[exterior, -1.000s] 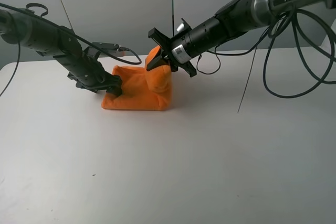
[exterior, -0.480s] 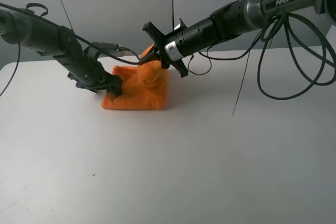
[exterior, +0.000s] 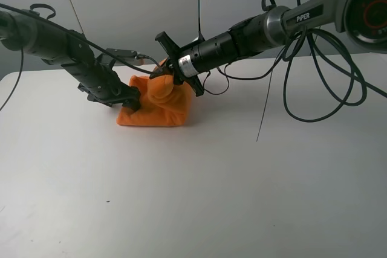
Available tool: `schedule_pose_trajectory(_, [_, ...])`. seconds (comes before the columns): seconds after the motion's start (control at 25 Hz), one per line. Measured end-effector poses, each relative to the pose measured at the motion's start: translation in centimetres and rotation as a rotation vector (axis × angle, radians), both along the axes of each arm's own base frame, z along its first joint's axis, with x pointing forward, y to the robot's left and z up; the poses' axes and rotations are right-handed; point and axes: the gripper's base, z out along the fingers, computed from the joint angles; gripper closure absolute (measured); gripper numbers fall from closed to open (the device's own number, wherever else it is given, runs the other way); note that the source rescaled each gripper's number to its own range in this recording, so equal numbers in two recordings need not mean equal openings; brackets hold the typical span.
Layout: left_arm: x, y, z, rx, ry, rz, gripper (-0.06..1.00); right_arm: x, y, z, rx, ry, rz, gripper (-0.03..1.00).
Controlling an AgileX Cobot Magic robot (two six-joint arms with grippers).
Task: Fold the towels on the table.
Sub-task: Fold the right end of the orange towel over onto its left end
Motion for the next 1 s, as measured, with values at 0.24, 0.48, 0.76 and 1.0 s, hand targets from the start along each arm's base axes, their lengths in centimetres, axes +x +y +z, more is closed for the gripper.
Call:
schedule_pose_trajectory(0.24, [0.0, 0.0, 0.0, 0.0, 0.0, 0.0, -0.05, 0.1, 0.0, -1.1, -0.012, 0.013, -0.013, 0.96])
schedule_pose_trajectory(0.48, [0.0, 0.0, 0.0, 0.0, -0.002, 0.0, -0.05, -0.3, 0.1, -2.7, -0.042, 0.031, 0.027, 0.96])
schedule_pose_trajectory(0.76, [0.0, 0.0, 0.0, 0.0, -0.004, -0.001, -0.05, -0.5, 0.3, -3.1, -0.079, 0.01, 0.05, 0.96])
schedule_pose_trajectory(1.0, [-0.1, 0.0, 0.4, 0.006, 0.021, -0.009, -0.05, -0.4, 0.3, -3.1, -0.081, 0.007, 0.039, 0.96])
